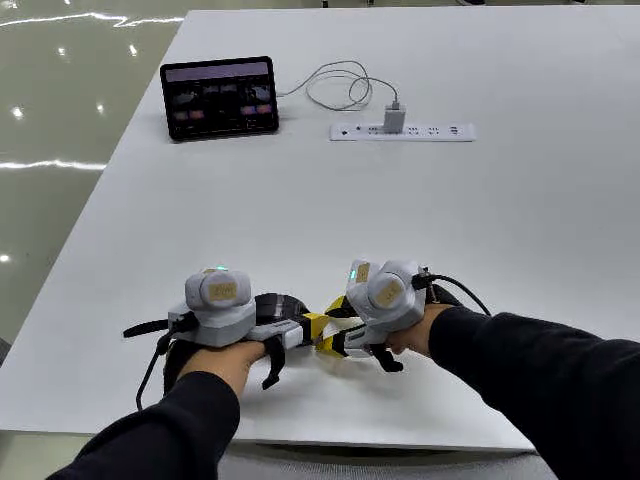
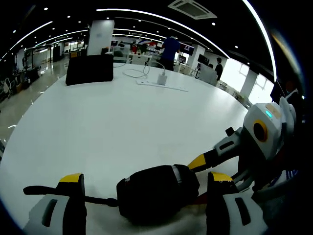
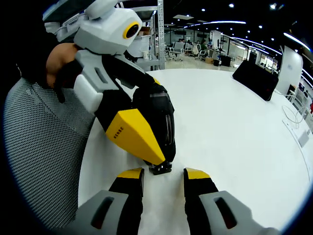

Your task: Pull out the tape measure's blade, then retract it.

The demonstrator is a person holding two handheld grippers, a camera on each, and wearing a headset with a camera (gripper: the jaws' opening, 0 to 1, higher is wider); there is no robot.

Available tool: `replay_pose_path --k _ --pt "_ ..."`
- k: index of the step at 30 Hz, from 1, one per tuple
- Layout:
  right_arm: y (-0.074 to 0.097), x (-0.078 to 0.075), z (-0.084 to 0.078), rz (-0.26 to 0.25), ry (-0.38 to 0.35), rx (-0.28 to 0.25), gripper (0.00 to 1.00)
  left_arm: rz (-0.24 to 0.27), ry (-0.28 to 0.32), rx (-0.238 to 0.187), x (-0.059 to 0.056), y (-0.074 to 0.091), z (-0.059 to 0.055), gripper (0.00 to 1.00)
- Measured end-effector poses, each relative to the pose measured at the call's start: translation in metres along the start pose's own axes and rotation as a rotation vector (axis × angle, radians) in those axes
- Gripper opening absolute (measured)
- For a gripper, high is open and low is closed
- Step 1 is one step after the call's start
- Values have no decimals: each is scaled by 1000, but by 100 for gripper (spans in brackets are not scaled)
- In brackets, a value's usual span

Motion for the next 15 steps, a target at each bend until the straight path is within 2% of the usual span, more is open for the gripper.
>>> replay_pose_path --k 2,4,8,15 --pt "2 -2 0 -5 -8 -2 32 -5 -21 14 -1 0 -1 100" --pt "6 -5 2 -21 -19 -5 34 -27 -20 49 -3 -2 -5 100" --pt "11 -10 8 -31 -23 -25 39 -35 -37 65 -4 2 -2 100" --pt "21 -15 10 -45 -44 -37 44 -74 -39 50 -1 10 6 100"
Point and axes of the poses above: the centre of the closed fingertips' face, and the gripper's own axes: y roughly backward along the fingers, x roughly to its left, z roughly out of its top, the point moved 2 cm from there along y, roughly backward along the fingers, and after that the axes turned 11 degrees about -z, right-handed, at the moved point
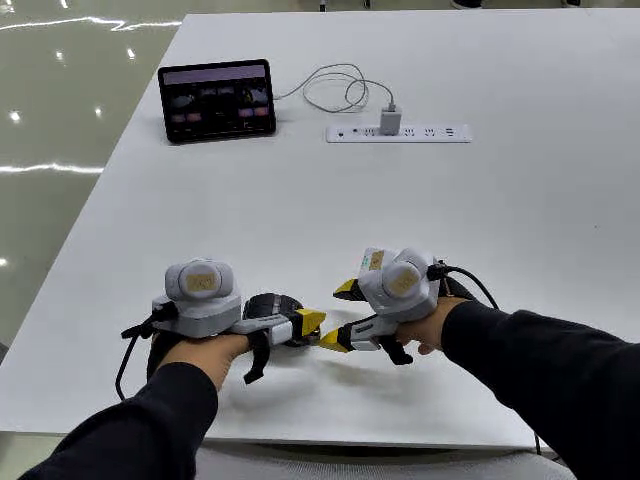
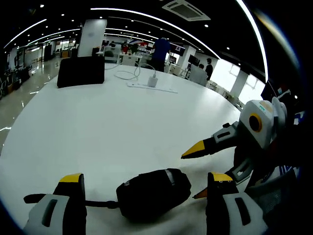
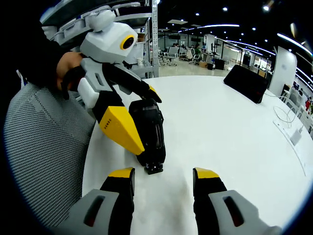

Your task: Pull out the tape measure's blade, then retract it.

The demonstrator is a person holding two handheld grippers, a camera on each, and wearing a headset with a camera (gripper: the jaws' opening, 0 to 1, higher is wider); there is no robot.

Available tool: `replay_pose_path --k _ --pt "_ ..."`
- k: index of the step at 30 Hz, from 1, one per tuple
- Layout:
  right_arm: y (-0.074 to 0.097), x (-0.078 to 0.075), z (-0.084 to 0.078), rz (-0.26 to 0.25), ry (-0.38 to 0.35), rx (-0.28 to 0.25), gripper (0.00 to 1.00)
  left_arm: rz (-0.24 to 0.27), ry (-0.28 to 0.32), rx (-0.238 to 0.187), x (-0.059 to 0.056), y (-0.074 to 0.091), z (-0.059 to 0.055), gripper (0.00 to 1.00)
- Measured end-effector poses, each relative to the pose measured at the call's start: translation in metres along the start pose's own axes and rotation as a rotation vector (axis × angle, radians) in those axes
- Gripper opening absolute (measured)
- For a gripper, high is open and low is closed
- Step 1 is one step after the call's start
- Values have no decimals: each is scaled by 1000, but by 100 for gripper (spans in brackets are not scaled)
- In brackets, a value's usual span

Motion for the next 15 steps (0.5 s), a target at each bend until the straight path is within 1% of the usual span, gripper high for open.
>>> replay_pose_path --k 3,4,6,7,8,9,10,11,12,15 --pt "4 -1 -3 -1 -21 18 47 -7 -7 4 4 2 1 100" --pt "5 -2 -4 -2 -27 22 48 -15 -6 5 4 2 1 100" --pt "10 -4 -5 -8 -39 22 50 -41 -16 5 2 5 3 100" --pt "13 -5 -4 -12 -46 19 51 -74 -37 20 -5 8 3 100" --pt "17 -5 -4 -14 -48 13 52 -101 -46 44 -9 10 2 100" --pt "21 -6 -3 -18 -48 7 52 -113 -85 58 -12 13 2 100" --pt "25 -7 -4 -22 -46 2 53 -124 -119 60 -13 15 4 100" --pt "29 -10 -4 -33 -44 -2 53 -134 -138 64 -14 18 4 100" --pt "33 -11 -5 -39 -47 -7 54 -146 -140 59 -14 21 5 100" --pt "44 -17 -11 -69 -62 -9 54 -154 -164 56 -9 29 6 100"
Point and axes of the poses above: the centre of the closed fingertips' face, and the gripper's own axes: y roughly backward along the fingers, x roughly to its left, z roughly out of its top, the point moved 2 cm from there along y, roughly backward along the fingers, and after that the axes turned 11 degrees about -z, right-handed, at the moved point
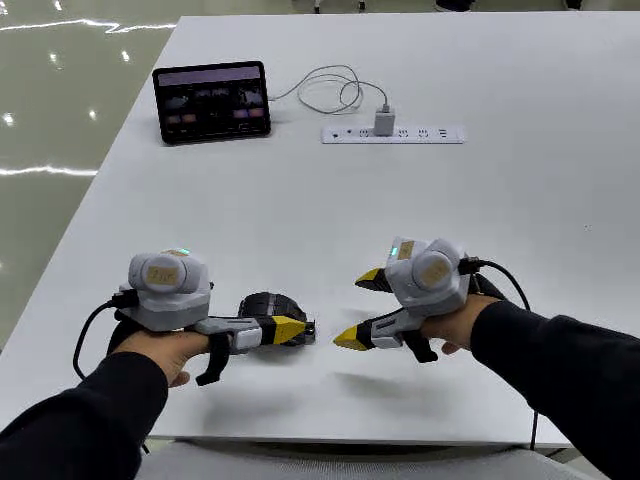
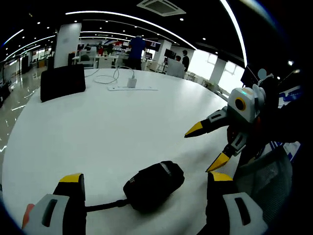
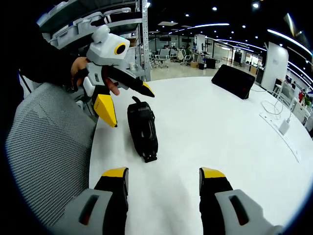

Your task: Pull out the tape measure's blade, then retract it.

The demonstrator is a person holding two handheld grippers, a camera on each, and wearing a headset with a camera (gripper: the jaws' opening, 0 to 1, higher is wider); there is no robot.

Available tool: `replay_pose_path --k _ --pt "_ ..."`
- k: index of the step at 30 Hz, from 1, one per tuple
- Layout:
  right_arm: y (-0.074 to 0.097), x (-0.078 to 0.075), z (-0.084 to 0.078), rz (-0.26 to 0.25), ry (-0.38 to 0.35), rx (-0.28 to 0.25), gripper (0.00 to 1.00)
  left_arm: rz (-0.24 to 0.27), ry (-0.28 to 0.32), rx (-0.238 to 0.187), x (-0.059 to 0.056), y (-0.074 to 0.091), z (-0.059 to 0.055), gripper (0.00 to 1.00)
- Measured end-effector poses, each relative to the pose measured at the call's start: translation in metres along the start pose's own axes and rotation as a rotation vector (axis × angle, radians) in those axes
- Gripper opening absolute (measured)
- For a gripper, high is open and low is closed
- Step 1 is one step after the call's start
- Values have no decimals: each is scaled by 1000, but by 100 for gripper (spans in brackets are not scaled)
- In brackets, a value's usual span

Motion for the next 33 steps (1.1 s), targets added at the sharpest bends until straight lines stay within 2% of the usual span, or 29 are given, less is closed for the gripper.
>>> replay_pose_path --k 4,8,9,11,12,13,18,23,27,33 --pt "14 -5 -8 -35 -38 -9 55 -10 -13 -14 3 10 -1 100" --pt "23 -10 -10 -64 -54 -24 56 -9 -64 -13 4 16 -1 100" --pt "27 -11 -10 -72 -58 -28 56 -26 -109 -68 0 18 8 100" --pt "30 -13 -10 -81 -61 -34 56 -28 -95 -50 0 21 5 100" --pt "33 -14 -10 -87 -65 -37 56 -19 -124 -42 2 22 5 100" --pt "35 -15 -10 -89 -68 -38 57 -20 -138 -42 2 23 5 100" --pt "45 -20 -14 -108 -82 -39 58 -42 -127 -39 6 28 2 100" --pt "55 -25 -24 -129 -105 -30 61 -43 -132 -30 9 33 -4 100" --pt "66 -30 -36 -145 -127 -24 64 -54 -136 -2 9 36 -11 100" --pt "84 -36 -55 -193 -168 -13 67 -49 -138 -2 14 42 -14 100"
Point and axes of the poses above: the centre of the closed fingertips' face, and the gripper's own axes: y roughly backward along the fingers, x roughly to its left, z roughly out of its top, the point moved 2 cm from there along y, roughly backward along the fingers, and after that the axes turned 11 degrees about -z, right-handed, at the moved point
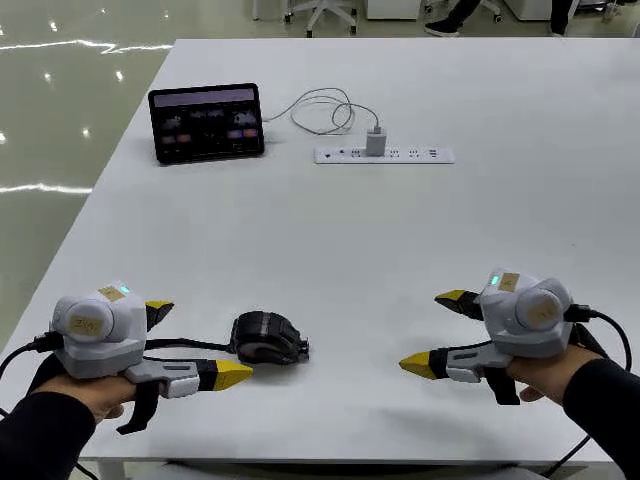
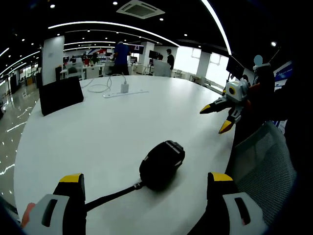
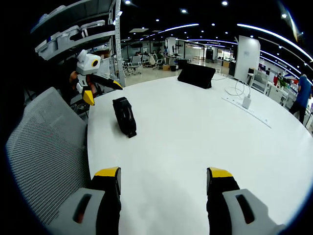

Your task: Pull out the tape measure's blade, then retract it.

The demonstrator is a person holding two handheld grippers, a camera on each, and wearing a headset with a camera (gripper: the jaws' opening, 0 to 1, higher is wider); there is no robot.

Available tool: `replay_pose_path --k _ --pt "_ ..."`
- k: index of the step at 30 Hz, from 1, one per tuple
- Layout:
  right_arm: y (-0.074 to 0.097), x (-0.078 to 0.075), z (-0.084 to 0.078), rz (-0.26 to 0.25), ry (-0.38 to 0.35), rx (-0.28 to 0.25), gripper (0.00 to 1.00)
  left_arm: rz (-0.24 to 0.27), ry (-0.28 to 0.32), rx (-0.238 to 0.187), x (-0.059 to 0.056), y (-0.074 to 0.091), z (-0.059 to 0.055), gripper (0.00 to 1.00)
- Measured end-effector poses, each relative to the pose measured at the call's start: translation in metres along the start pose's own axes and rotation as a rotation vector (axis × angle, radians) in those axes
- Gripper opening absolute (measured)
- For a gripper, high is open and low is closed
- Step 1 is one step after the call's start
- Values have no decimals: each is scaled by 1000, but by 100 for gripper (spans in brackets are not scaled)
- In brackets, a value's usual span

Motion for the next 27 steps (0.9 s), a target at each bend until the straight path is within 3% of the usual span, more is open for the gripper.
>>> replay_pose_path --k 4,13,18,27 --pt "13 -5 -16 -24 -8 19 70 8 -2 -19 4 6 0 100" --pt "41 -25 -42 -70 -50 47 78 11 -13 20 5 17 -14 100" --pt "56 -35 -59 -90 -77 52 82 21 13 -19 6 27 -11 100" --pt "83 -52 -78 -168 -63 93 87 34 21 20 15 35 -24 100"
Point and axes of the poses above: the centre of the closed fingertips' face, and the gripper's own axes: y roughly backward along the fingers, x roughly to its left, z roughly out of its top, the point moved 2 cm from there along y, roughly backward along the fingers, and after that the axes turned 11 degrees about -z, right-handed, at the moved point
